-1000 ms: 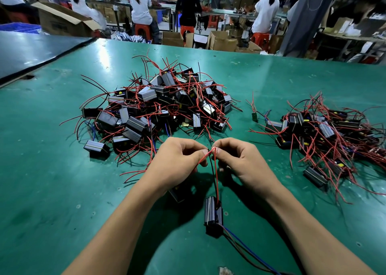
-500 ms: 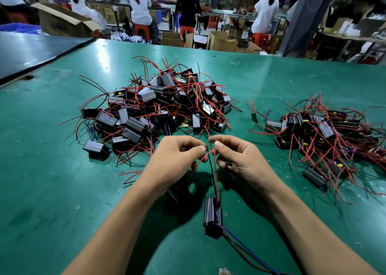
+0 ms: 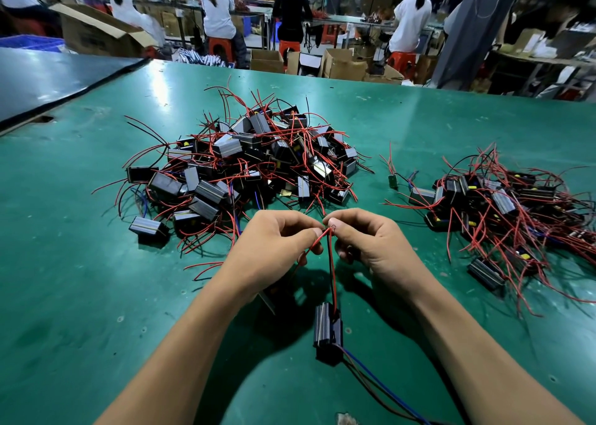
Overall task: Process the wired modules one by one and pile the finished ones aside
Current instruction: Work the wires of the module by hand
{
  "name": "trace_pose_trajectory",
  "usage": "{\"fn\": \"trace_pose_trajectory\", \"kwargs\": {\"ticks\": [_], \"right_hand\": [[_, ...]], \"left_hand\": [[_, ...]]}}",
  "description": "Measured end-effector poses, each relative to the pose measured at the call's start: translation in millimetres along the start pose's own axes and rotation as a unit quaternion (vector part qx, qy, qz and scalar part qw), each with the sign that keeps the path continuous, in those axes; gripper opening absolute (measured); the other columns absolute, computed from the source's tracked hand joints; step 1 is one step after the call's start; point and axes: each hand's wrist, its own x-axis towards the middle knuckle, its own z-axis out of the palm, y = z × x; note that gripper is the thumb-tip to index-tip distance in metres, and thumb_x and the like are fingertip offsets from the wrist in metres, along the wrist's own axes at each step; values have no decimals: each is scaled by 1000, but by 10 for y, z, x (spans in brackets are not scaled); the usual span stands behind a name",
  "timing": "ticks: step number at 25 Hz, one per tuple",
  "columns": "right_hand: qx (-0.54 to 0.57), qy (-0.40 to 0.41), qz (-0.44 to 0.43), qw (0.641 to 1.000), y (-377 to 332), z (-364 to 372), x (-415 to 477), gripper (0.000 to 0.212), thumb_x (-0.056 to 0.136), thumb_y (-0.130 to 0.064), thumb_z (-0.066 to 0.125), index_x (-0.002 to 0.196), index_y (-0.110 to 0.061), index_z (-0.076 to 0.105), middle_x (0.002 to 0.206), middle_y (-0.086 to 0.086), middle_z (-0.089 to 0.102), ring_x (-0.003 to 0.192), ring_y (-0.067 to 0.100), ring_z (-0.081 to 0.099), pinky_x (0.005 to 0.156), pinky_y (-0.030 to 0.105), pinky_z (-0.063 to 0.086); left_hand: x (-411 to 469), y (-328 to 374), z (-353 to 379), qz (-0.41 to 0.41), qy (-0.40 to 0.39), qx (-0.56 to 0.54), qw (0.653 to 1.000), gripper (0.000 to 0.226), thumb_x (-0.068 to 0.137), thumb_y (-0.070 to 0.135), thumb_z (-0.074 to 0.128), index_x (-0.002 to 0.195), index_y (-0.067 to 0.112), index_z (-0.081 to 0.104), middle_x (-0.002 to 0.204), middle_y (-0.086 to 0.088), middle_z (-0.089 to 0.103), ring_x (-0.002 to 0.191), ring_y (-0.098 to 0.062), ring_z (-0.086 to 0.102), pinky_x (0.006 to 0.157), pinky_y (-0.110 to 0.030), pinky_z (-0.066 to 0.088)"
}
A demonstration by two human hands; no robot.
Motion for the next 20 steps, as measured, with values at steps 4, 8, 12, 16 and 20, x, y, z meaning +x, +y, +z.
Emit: {"fn": "trace_pose_trajectory", "kwargs": {"ticks": [4,8,12,16,20], "right_hand": [[31,-17,14,999,-1,-4,14,33,72,-43,81,95,-19,77,80,-2,69,61,8,54,56,19,44],[36,-31,13,999,-16,-17,25,34,71,-41,82,95,-18,78,82,1,71,62,10,54,56,19,44],[28,-33,9,999,-23,-24,34,34,69,-43,83,92,-19,78,77,4,68,63,11,55,55,20,42],[36,-35,15,999,-21,-22,24,31,70,-43,83,90,-19,78,79,1,69,61,10,54,54,20,42],[45,-33,8,998,-32,-27,22,27,69,-39,83,86,-18,79,75,1,68,57,11,52,52,19,41]], "left_hand": [[-3,8,10,9,-6,6,1000,12,92,17,65,87,18,77,74,-2,74,59,-7,58,58,-18,49],[-9,8,20,12,-5,-26,1000,10,91,15,67,87,13,76,72,-3,73,57,-7,57,56,-16,47],[-16,17,35,12,-4,-37,999,6,87,16,73,85,12,76,73,-6,73,58,-9,57,56,-18,48],[-16,26,27,12,11,-36,999,6,85,16,74,81,13,76,74,-10,73,59,-11,57,58,-22,48],[-6,20,14,11,29,-35,999,8,87,15,72,80,13,75,70,-6,71,54,-8,55,54,-16,44]]}}
